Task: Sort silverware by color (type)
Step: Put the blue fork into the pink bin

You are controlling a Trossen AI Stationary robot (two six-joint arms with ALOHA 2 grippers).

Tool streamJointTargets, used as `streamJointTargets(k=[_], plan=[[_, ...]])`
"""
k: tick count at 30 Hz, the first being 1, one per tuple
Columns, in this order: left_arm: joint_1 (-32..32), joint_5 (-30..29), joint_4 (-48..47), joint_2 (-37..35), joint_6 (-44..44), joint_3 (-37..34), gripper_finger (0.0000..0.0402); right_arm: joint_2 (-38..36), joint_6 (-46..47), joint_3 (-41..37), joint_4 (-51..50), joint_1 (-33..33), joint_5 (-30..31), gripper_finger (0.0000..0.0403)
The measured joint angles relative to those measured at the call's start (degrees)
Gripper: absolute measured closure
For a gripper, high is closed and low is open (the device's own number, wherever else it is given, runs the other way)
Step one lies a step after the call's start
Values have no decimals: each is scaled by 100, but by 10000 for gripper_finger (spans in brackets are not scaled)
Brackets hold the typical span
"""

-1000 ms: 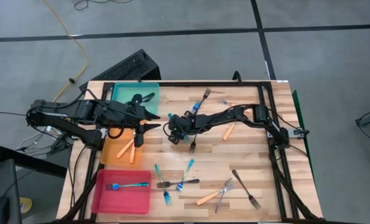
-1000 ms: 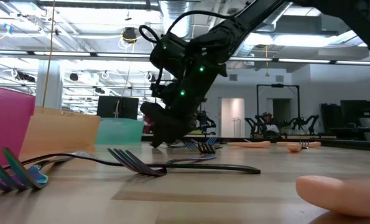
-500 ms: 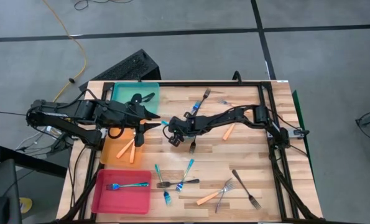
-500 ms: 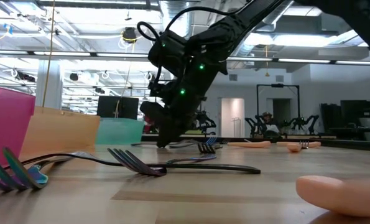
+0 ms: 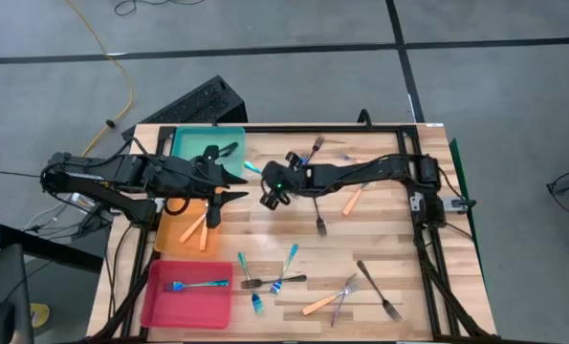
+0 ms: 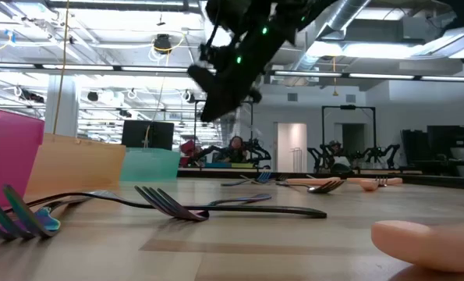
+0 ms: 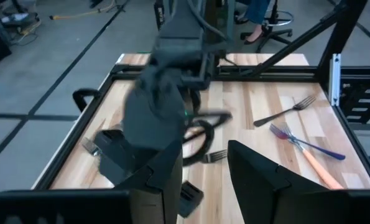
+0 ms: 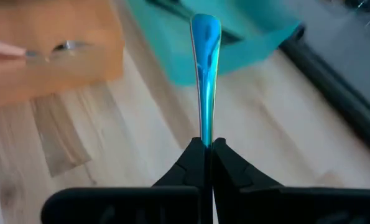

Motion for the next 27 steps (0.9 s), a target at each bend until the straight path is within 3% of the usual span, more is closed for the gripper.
streamJointTargets(k=[5, 12, 17, 25, 27], plan=[[-154, -7, 83, -59, 13, 6, 287, -721, -56, -789, 1037, -290, -94, 374], [-455, -194, 360, -105, 220, 7, 287, -1898, 612, -3113, 4369, -733, -876, 374], [-484, -246, 913, 12, 690, -27, 287, -2090, 584, -4246, 6787, -566, -1388, 374], [-372, 375, 3521, 96, 1255, -1448, 287, -2073, 507, -5095, 9458, -240, -1961, 374], [-285, 571, 4374, 94, 1258, -1863, 287, -2062, 373, -5229, 10073, -193, -2391, 374]])
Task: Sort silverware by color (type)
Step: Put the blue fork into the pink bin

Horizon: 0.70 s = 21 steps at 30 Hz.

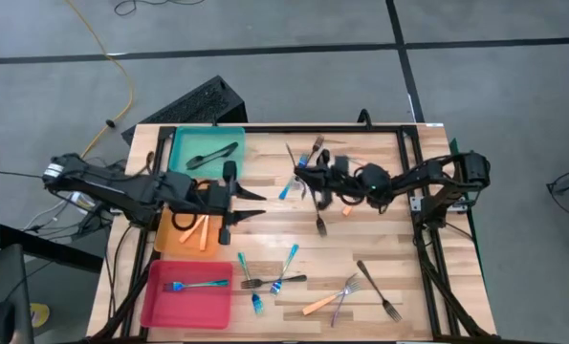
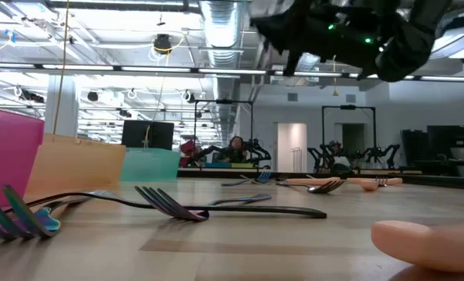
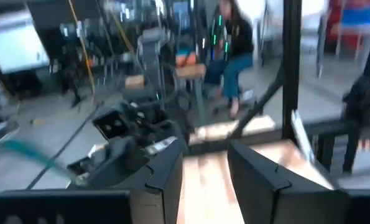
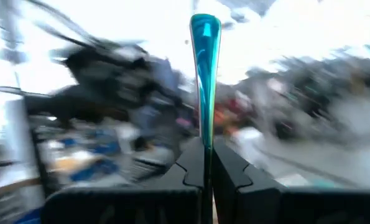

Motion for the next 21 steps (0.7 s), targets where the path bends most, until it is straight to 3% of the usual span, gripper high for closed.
streamJointTargets(k=[2, 5, 9, 16, 21], plan=[[95, 272, 982, 1, -128, -458, 287, -10, -53, -62, 519, 39, -382, 374], [289, 475, 2318, 201, -479, -1056, 287, -31, -54, -84, 490, 132, -413, 374], [574, 490, 3175, 556, -1091, -1520, 287, -17, -122, -11, 512, 303, -461, 374], [766, 856, 3466, 1370, -1363, -1480, 282, -1, -198, 141, 509, 452, -575, 374], [797, 1048, 3479, 1770, -1376, -1277, 253, 0, -224, 157, 504, 461, -644, 374]])
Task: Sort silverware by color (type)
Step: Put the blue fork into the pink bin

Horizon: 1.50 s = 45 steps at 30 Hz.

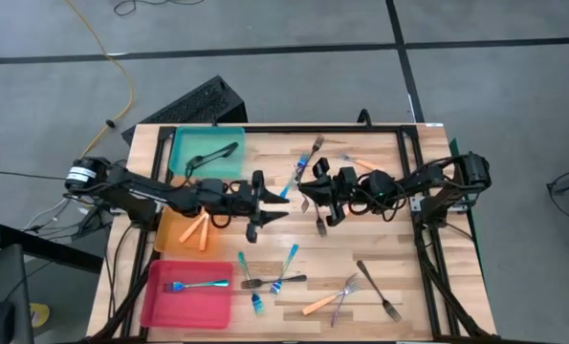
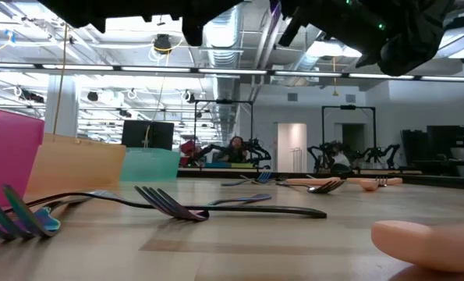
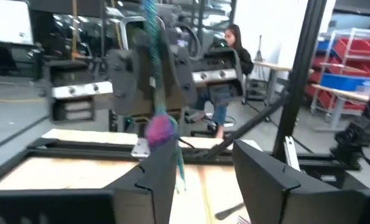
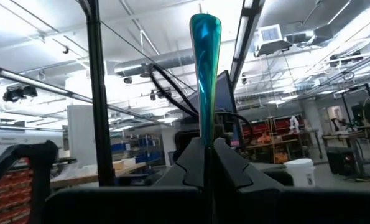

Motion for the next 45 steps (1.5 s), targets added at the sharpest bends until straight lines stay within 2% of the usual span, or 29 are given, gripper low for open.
streamJointTargets(k=[6, 11, 15, 18, 32, 40, 45], plan=[[26, -202, 61, 206, 134, 242, 208, 0, -29, 0, -32, 85, -162, 374], [192, -179, 116, 206, -32, 354, 191, 0, -197, 0, -36, 195, -223, 374], [420, 443, 97, 206, -412, 356, 188, 0, -238, 0, -8, 233, -285, 374], [461, 689, 174, 206, -522, 356, 188, 0, -240, 0, -7, 225, -287, 374], [459, 654, 527, 268, -572, 353, 188, 0, -326, 138, -156, 227, -287, 373], [459, 713, 710, 637, -686, 434, 188, 0, -368, 229, -271, 259, -287, 373], [459, 804, 693, 990, -721, 735, 188, 0, -385, 227, -358, 259, -287, 373]])
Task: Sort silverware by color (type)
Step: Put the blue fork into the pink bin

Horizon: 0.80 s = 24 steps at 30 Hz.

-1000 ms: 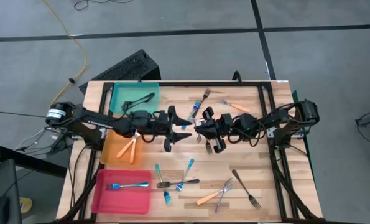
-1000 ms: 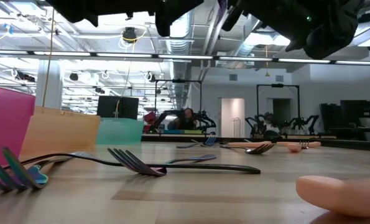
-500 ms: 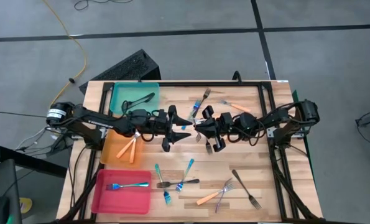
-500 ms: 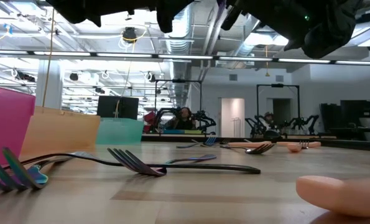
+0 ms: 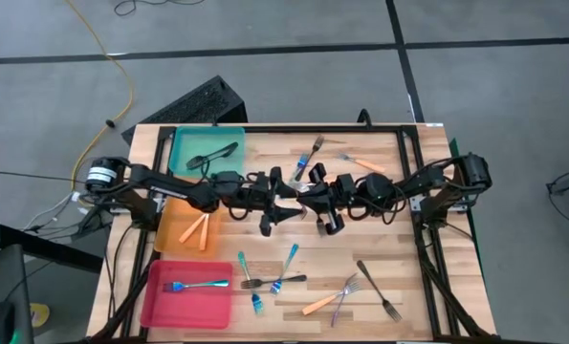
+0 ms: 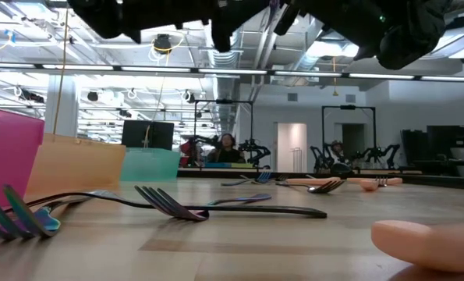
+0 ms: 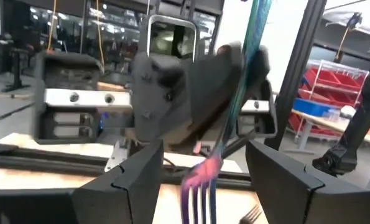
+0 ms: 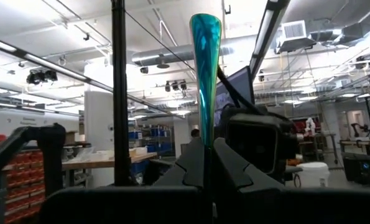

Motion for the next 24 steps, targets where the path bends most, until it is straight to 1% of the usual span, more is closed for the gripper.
streamJointTargets(k=[6, 9, 11, 13, 18, 19, 21, 24], plan=[[4, 120, -260, 53, 166, 204, 189, -15, -18, 0, 11, 4, -2, 372], [4, 60, -330, 53, 109, 218, 201, -11, -26, 0, -21, 2, -2, 372], [4, -23, -382, 53, 99, 224, 222, -11, -51, 0, -28, 0, -1, 372], [4, -72, -430, 53, 125, 226, 257, -10, -78, -1, -45, 0, 0, 372], [7, -33, -403, 48, 364, 232, 377, -4, 21, -11, -95, -27, 43, 364], [7, -45, -388, 43, 370, 235, 386, -4, 50, -11, -88, -51, 39, 359], [4, -147, -390, 42, 365, 237, 391, -4, 136, -11, -94, -102, 47, 349], [-13, -443, -463, 42, 271, 237, 398, -4, 306, -11, -228, -203, 63, 333]])
